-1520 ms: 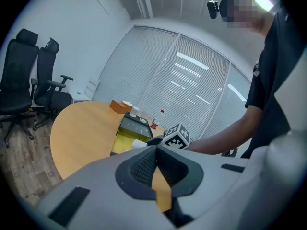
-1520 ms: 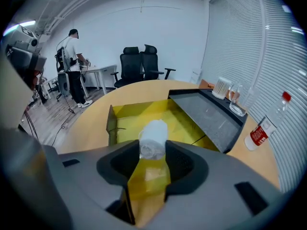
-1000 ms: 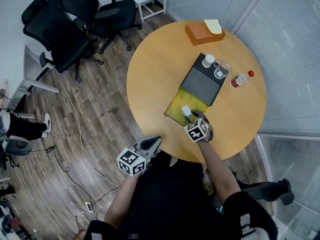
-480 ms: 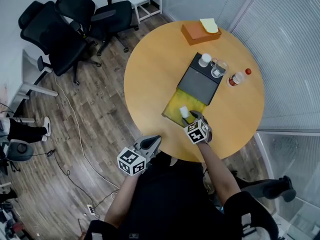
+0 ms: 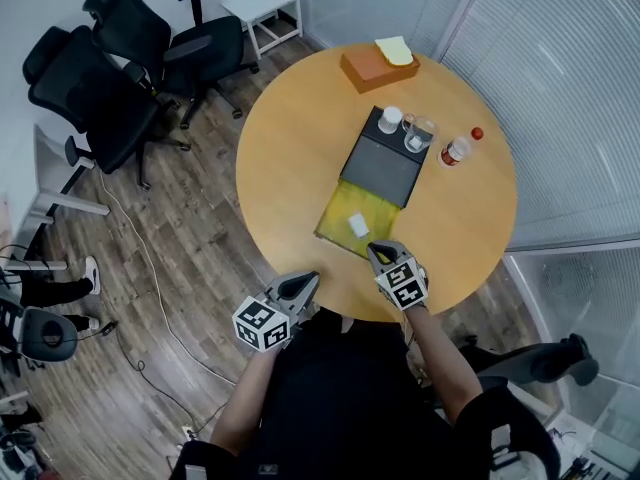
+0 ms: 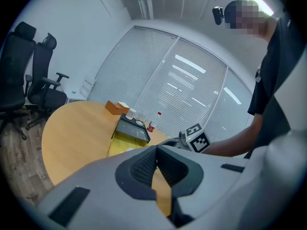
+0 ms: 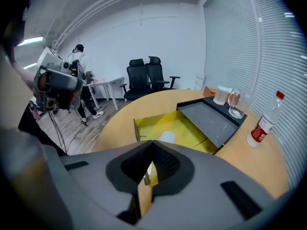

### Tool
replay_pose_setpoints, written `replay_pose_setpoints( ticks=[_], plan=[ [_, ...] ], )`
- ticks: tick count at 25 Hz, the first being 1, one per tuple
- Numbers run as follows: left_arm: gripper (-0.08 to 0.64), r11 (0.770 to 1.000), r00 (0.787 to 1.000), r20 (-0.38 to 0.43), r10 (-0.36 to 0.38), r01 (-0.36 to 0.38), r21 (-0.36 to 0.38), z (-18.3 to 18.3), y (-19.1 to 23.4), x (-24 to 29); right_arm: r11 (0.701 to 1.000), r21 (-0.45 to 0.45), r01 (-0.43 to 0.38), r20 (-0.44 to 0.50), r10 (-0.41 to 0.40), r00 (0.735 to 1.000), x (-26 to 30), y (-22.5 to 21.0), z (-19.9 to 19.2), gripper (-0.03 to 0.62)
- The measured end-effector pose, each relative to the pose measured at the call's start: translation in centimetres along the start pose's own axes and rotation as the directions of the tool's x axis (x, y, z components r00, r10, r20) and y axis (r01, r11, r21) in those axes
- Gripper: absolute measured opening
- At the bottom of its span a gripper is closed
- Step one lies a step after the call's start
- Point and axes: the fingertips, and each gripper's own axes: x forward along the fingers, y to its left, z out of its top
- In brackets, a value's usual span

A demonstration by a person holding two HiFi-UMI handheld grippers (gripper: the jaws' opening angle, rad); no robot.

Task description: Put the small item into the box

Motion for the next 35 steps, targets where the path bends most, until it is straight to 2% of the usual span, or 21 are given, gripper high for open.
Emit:
replay_pose_setpoints(
  ticks=[6, 13, 23, 35],
  plan=[
    [0.006, 0.999, 0.999, -0.013, -0.041, 0.041, 0.022, 0.3, -0.7, 0.6, 0.997, -0.036, -0.073, 0.092, 0.076, 0.993, -3.2, 3.1, 1.9, 0.005],
    [0.006, 0.996, 0.997, -0.006, -0.074, 0.074, 0.046, 1.1, -1.7, 0.5, 0.998, -0.016, -0.066, 0.134, 0.067, 0.989, -4.8, 3.7, 2.9, 0.005],
    [0.006, 0.995, 0.996, -0.016, -0.089, 0.089, 0.044, 0.6, -2.1, 0.9, 0.999, -0.042, -0.027, 0.136, 0.032, 0.990, -5.4, 3.6, 2.4, 0.005],
    [0.006, 0.996, 0.997, -0.012, -0.073, 0.074, 0.043, 0.6, -1.9, 0.4, 0.998, -0.040, -0.049, 0.128, 0.053, 0.990, -5.6, 4.3, 2.0, 0.005]
  ],
)
